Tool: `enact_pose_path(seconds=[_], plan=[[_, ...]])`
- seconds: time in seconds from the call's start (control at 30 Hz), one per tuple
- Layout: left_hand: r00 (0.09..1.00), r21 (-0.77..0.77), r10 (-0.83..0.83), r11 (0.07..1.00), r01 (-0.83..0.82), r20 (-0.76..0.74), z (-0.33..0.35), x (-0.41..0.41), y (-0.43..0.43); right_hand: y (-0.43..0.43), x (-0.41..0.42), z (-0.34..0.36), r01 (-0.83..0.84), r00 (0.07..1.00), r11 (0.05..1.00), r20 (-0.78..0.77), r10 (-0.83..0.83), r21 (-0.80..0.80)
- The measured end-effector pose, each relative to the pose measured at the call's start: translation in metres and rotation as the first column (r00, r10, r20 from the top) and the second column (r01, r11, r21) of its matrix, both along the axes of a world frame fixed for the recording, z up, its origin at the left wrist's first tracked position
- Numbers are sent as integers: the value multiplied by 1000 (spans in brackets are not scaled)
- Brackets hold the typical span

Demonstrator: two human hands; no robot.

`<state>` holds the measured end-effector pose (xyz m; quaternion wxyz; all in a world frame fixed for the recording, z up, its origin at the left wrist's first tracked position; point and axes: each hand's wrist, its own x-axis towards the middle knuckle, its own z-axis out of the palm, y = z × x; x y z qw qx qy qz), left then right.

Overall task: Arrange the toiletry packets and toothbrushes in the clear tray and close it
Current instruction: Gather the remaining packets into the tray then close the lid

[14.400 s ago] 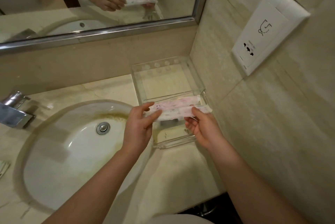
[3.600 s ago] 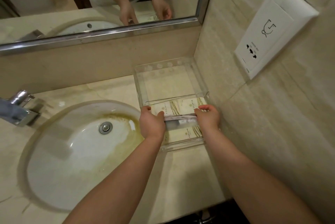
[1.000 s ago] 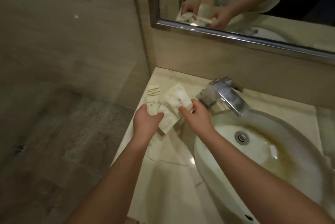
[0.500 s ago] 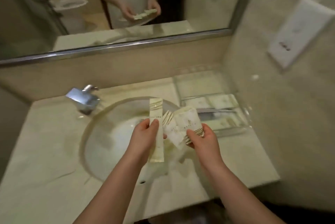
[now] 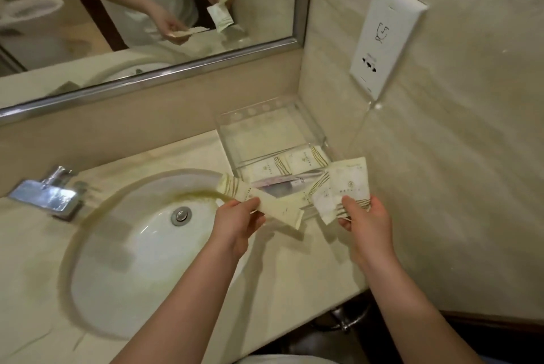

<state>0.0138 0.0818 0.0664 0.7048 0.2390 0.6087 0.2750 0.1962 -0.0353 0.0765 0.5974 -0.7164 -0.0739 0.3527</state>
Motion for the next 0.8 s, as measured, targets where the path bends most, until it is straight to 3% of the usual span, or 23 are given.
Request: enact_pose_path(seconds=[0.1,0.17,0.27,0.33,0.47,0.57,0.7,0.8], plan=[[995,-35,-11,999,14,97,-8,8,8,11,3,0,6,999,1000,32,-6,-20],[994,11,-75,997,74,85,-12,10,10,15,3,2,24,999,1000,48,-23,-14],[983,133,-186,974,185,-7,-21,6,14,17,2,2,61,995,998,86,-59,-14],[955,244,-252,927,285,-158,-29,3,19,15,1,0,77,988,996,141,-70,-49],[795,430,-325,705,565,-512,-27,7,35,12,5,-6,104,950,986,307,-59,-130],[623,401,-376,519,755,-686,-26,24,47,13,7,-2,96,936,988,349,-48,-122],[428,309,-429,320,895,-795,-36,59,56,16,10,2,115,933,991,350,-83,-73],[352,260,-471,249,933,-809,-44,82,51,18,17,3,124,942,991,319,-104,-42]])
